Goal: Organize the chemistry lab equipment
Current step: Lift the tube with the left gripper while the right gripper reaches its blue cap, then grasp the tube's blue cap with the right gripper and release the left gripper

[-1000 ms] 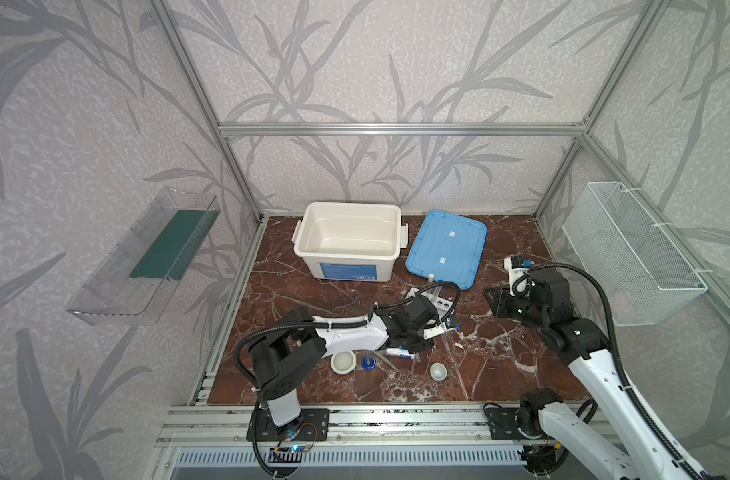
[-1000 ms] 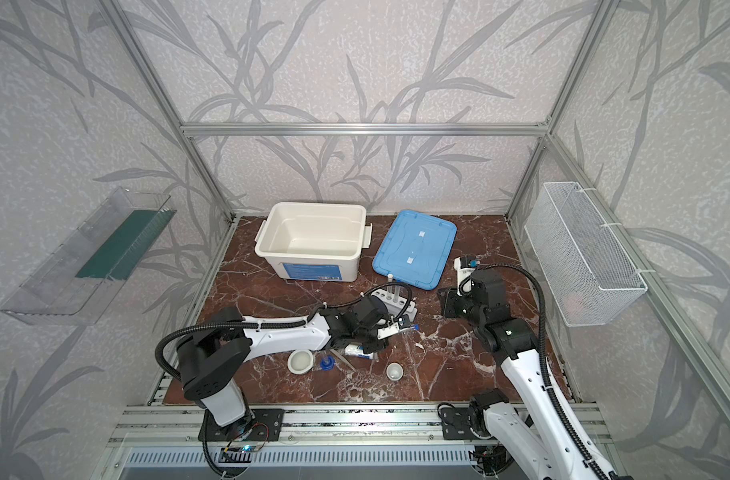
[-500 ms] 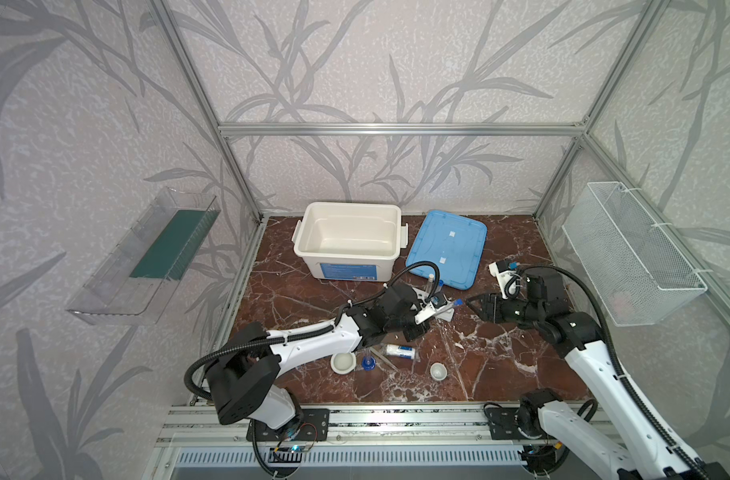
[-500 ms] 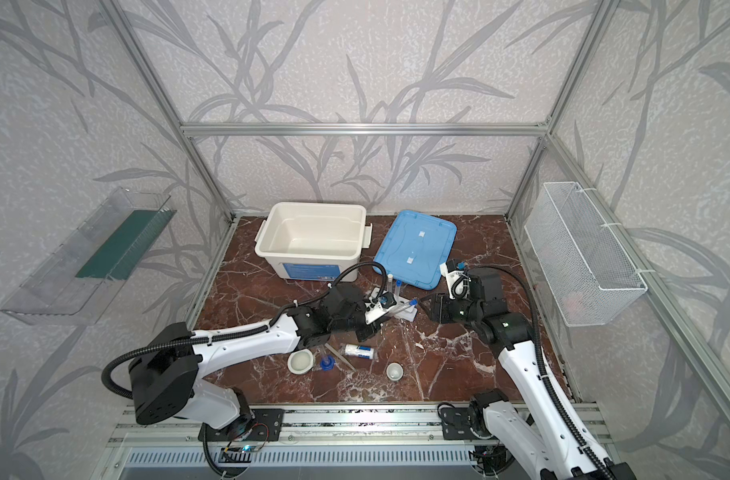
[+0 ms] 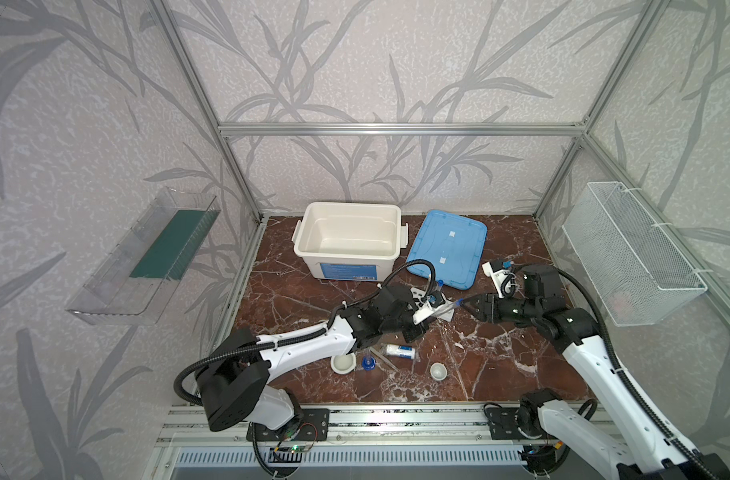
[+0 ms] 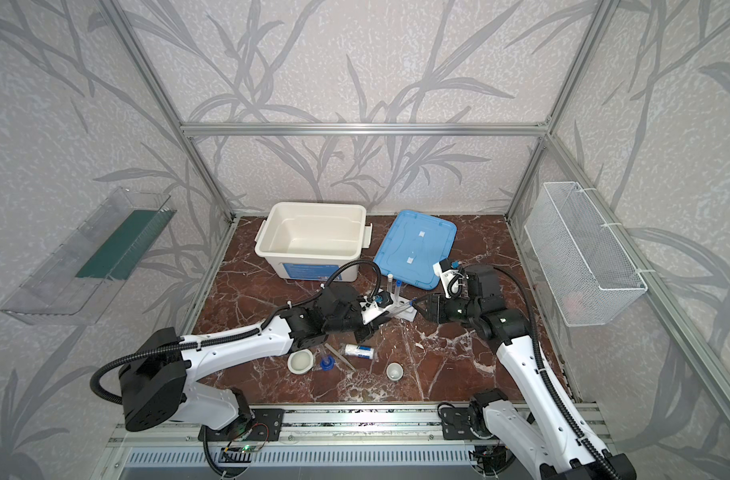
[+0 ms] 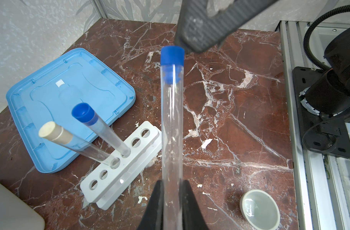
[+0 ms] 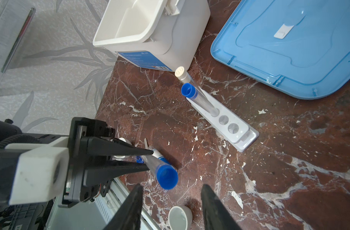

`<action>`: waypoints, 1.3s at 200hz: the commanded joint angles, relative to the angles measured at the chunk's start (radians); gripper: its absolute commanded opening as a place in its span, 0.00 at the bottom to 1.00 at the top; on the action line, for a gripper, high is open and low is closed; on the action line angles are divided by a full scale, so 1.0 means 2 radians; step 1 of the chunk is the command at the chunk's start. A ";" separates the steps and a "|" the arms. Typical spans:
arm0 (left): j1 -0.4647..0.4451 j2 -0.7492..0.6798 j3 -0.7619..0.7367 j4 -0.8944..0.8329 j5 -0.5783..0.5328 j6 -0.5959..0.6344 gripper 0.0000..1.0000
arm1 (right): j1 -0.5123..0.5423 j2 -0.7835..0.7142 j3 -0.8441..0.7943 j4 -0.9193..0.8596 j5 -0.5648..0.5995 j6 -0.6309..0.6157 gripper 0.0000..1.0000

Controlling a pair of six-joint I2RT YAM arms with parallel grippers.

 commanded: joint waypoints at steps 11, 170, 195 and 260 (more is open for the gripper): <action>0.002 -0.012 -0.003 0.007 0.012 -0.002 0.14 | 0.010 0.006 0.019 0.015 -0.013 0.004 0.47; 0.002 -0.012 -0.001 0.003 0.011 0.001 0.14 | 0.031 0.022 -0.005 0.056 -0.005 0.023 0.25; 0.002 -0.013 -0.001 0.002 0.011 0.001 0.14 | 0.032 0.024 -0.011 0.064 -0.005 0.026 0.27; 0.002 -0.013 -0.001 0.004 0.012 0.001 0.14 | 0.033 0.027 -0.018 0.071 -0.003 0.028 0.27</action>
